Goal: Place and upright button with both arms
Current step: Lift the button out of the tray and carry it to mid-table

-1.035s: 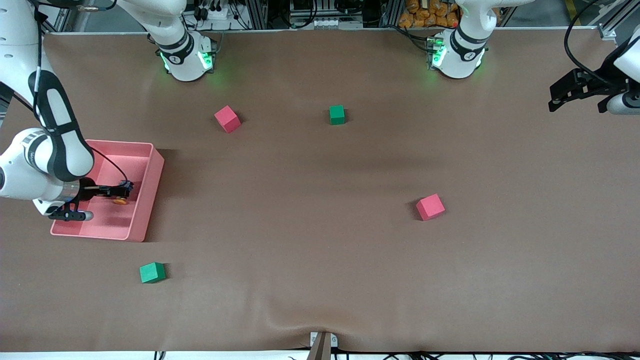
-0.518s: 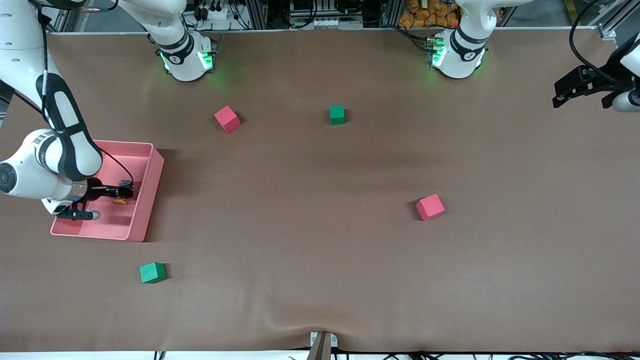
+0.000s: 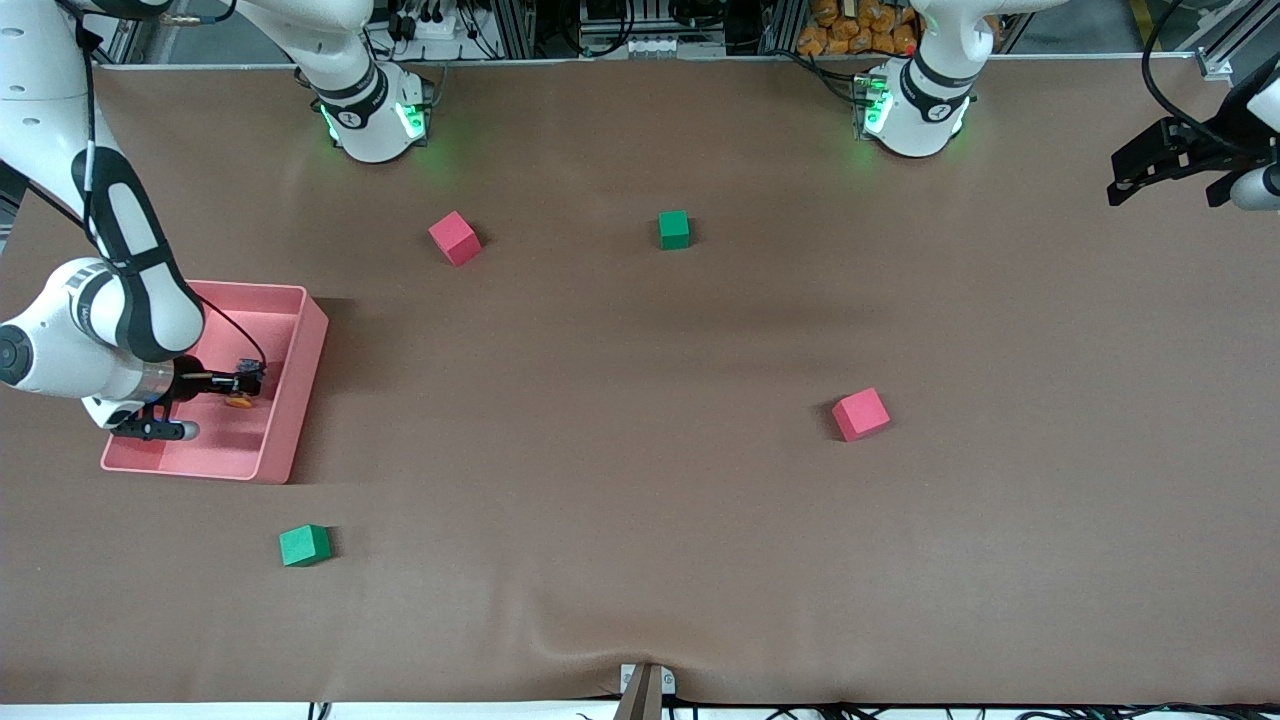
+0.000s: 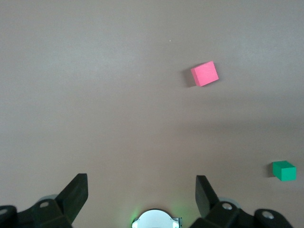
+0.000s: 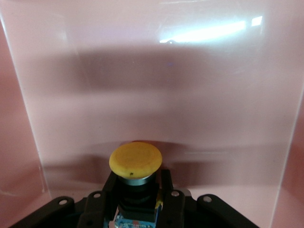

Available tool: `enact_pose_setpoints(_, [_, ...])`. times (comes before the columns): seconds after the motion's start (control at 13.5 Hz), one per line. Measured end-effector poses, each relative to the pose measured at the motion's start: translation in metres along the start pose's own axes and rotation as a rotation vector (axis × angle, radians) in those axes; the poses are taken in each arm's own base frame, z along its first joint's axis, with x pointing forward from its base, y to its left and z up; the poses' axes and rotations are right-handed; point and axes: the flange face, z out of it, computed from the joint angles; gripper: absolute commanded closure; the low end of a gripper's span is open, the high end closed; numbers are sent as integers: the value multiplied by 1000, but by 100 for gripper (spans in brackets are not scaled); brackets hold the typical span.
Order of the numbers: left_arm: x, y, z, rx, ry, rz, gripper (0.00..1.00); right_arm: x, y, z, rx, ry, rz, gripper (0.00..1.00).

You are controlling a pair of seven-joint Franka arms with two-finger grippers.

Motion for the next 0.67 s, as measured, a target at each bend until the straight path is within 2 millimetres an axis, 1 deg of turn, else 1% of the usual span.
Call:
enact_pose_setpoints(0.22, [0,-5,0,-1,-1,-10,0,3,-1,-6,-2,9,-3,100])
enact_pose_setpoints(0.3, [0,-9,-1,-2,0,-17,0,6,-2,-12,0,5,-7,100])
enact_pose_setpoints(0.37, [-1,-11,-3,-2,3,-21,0,10,-5,-23,6,-10,-12,100])
enact_pose_setpoints(0.44, [-3,-12,-4,-2,6,-23,0,16,-7,-41,14,-30,-20,100])
enact_pose_setpoints(0.52, [-5,-12,-7,-2,10,-24,0,28,-12,-87,23,-47,-37,100])
enact_pose_setpoints(0.59, [-5,-12,-7,-2,10,-24,0,30,-21,-97,31,-76,-50,100])
enact_pose_setpoints(0.67, [-6,-12,-7,-2,6,-24,0,40,-58,-130,27,-106,-77,100])
